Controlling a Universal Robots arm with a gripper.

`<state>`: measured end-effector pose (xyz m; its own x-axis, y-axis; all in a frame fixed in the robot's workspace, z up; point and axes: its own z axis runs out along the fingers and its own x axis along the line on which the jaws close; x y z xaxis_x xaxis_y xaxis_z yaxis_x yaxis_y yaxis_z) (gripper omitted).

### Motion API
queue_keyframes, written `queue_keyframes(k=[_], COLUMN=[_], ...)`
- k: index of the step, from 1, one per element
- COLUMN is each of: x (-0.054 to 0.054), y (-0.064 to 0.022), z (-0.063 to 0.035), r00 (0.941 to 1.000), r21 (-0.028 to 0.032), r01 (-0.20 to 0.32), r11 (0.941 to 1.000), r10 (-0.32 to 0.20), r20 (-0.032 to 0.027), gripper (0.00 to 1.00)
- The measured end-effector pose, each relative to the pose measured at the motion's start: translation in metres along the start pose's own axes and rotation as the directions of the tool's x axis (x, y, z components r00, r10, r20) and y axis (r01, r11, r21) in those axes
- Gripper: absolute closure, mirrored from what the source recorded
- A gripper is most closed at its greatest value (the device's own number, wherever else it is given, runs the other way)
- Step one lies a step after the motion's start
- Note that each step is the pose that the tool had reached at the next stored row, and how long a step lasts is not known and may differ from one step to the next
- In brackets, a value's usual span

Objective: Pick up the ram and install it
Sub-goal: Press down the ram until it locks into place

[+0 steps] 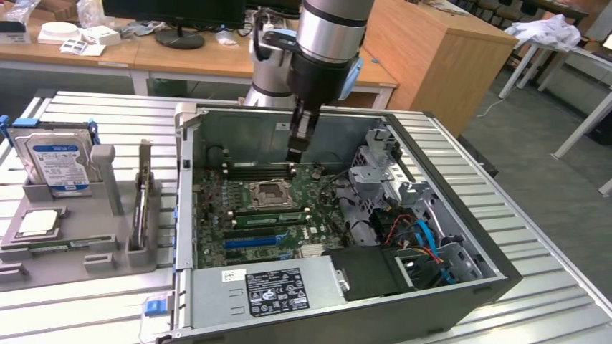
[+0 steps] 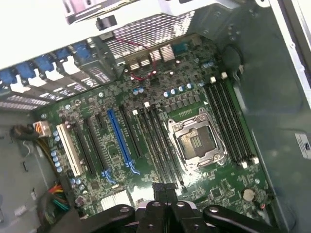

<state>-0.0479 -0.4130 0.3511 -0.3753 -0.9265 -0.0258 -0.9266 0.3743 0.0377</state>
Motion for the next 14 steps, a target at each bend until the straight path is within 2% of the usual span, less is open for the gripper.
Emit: queue_keyframes(k=[4, 7, 11, 14], x=[0.0001, 0.0002, 0.0003, 0.0004], y=[0.0003, 0.0004, 0.0006, 0.0008], z=[0.0004, 0.0008, 0.0012, 0.0016], r00=[0.9982, 0.9944, 0.9862, 0.9774], r21=[0.0015, 0.0025, 0.0038, 0.0046], r01=[-0.06, -0.106, -0.165, -0.211], r11=[0.9982, 0.9944, 0.9863, 0.9774], r10=[0.06, 0.106, 0.165, 0.211], r20=[0.0022, 0.0041, 0.0065, 0.0085], gripper=[0.89, 0.89, 0.89, 0.89])
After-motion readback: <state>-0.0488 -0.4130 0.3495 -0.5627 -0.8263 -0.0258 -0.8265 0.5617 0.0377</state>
